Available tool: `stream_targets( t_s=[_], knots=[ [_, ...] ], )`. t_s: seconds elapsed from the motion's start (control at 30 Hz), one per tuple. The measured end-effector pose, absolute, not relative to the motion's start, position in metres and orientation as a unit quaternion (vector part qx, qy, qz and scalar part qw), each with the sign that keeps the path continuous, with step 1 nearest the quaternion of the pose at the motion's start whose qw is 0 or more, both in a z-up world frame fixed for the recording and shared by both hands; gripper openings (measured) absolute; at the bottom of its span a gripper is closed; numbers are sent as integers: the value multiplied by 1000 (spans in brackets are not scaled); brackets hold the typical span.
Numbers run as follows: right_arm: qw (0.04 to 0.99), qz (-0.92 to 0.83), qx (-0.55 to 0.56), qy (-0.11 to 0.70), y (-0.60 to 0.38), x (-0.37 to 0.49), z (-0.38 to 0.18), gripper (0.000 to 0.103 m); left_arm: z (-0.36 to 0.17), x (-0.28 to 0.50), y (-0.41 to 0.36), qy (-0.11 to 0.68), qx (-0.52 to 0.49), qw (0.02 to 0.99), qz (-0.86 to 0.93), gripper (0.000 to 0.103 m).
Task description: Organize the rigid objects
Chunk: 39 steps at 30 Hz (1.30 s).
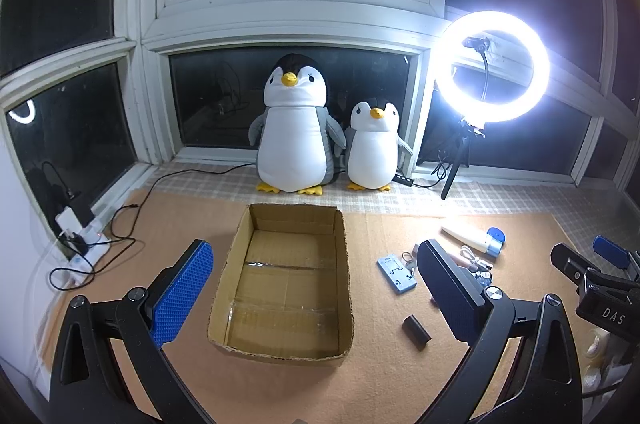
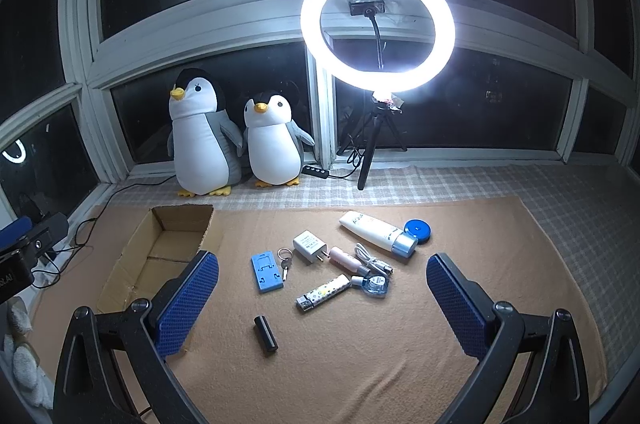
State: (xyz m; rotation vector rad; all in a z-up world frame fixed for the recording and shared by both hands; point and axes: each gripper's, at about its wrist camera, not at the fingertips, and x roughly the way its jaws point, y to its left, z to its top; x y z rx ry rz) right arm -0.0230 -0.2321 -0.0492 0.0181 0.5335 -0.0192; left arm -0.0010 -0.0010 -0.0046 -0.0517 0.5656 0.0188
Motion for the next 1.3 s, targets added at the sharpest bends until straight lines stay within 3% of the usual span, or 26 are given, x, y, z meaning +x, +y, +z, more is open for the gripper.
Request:
stream_targets(
  t_s=[1.3],
  knots=[
    [963,-9,8,271,-233,-19,-55,103,-6,-1,-3,281,-26,959,9,102]
  ],
)
